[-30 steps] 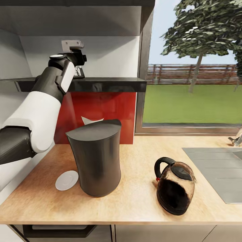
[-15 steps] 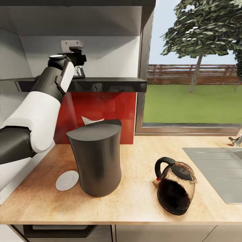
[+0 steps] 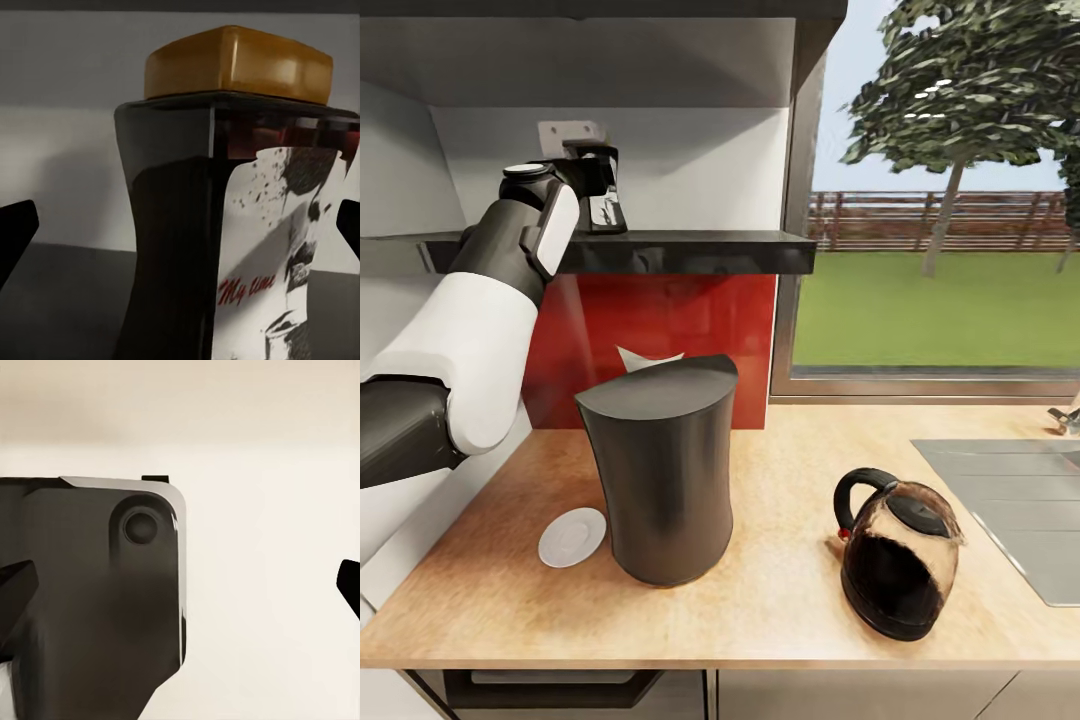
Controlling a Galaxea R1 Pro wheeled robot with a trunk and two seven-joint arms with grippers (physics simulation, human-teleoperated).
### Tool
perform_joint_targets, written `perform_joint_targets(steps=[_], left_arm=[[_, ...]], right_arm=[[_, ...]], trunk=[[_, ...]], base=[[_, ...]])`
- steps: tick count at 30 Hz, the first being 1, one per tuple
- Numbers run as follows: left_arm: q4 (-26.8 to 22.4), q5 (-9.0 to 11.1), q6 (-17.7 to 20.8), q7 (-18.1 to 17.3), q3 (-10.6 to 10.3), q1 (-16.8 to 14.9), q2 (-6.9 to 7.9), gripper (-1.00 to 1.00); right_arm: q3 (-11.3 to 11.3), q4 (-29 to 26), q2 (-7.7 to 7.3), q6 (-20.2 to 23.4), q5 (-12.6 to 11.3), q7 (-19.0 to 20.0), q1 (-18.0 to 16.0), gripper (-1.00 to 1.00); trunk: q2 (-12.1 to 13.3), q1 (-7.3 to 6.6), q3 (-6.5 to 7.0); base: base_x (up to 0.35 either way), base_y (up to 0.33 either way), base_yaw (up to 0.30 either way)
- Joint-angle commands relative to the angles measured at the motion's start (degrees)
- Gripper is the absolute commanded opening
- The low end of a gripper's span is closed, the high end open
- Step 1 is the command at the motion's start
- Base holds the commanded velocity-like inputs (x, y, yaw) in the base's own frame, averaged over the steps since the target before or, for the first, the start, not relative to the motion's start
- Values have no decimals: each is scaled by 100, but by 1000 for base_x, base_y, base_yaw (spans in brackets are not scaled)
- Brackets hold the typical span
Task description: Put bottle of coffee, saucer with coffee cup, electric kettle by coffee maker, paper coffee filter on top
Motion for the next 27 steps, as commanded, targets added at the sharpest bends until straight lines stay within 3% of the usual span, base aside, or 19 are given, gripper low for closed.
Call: perform_joint_targets(steps=[1, 22, 23, 27], left_arm=[[-1, 32, 32, 41, -24, -6, 3, 100], [-26, 34, 16, 33, -24, 329, 3, 100], [-28, 34, 20, 33, -24, 338, 3, -100], [-24, 36, 38, 0, -27, 353, 2, -100]], right_arm=[[-3, 6, -1, -20, -1, -3, -5, 100], [-3, 4, -1, -20, -2, -3, -5, 100], [-3, 4, -1, -20, -2, -3, -5, 100], [-3, 4, -1, -20, -2, -3, -5, 100]], trunk=[[-13, 4, -13], [-13, 4, -13], [-13, 4, -13], [-13, 4, -13]], base=[[172, -78, 0], [42, -15, 0], [0, 0, 0], [0, 0, 0]])
